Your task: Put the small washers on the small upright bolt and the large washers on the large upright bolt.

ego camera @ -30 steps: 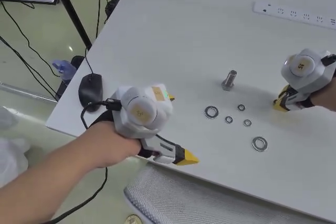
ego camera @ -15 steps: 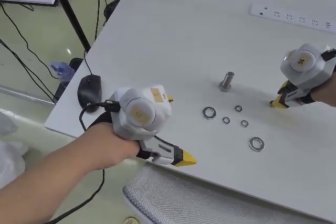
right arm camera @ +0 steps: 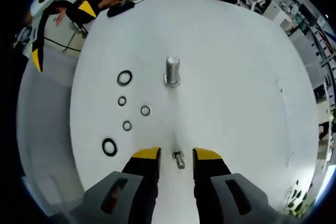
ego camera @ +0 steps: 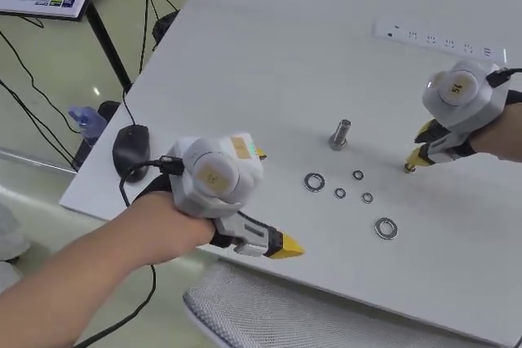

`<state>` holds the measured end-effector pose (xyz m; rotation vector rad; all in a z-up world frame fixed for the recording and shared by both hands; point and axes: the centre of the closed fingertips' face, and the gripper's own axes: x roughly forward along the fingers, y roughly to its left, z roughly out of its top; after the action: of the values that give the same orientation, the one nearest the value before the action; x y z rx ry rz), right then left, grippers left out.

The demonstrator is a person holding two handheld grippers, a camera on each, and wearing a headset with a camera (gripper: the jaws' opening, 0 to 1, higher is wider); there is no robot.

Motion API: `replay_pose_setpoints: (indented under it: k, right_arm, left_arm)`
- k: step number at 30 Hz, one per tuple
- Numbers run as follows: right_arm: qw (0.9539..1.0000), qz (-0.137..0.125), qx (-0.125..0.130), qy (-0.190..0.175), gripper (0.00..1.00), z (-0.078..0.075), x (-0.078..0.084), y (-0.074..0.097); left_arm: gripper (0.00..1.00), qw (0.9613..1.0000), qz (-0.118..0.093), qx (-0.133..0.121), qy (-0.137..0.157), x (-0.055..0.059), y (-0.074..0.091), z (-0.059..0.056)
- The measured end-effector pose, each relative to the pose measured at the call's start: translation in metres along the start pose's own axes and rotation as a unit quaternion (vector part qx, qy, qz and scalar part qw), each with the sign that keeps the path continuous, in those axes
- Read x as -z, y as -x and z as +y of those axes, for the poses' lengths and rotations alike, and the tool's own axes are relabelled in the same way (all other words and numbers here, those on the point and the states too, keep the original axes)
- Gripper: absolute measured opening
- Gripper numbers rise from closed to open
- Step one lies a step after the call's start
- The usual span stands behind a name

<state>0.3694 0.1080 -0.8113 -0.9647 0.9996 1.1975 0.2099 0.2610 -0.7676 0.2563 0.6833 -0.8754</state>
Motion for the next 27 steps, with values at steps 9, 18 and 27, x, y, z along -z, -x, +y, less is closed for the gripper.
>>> replay_pose_setpoints:
  k: [9, 18, 27]
  right_arm:
    - [0.9993, -0.012, -0.009, 0.035, 0.26, 0.018, -0.022, -0.004]
    - [0.9980, -0.022, -0.020, 0.056, 0.26, 0.031, -0.035, -0.011]
    - [0.9979, -0.023, -0.026, 0.054, 0.26, 0.039, -0.042, -0.019]
  left_arm:
    - [0.89, 1.0000, -0.003, -0.004, -0.008, -0.006, 0.003, 0.000]
    - [0.88, 0.9999, 0.001, -0.006, -0.008, -0.007, 0.002, 0.002]
    - [0.88, 1.0000, -0.005, -0.003, -0.007, -0.011, 0.004, 0.001]
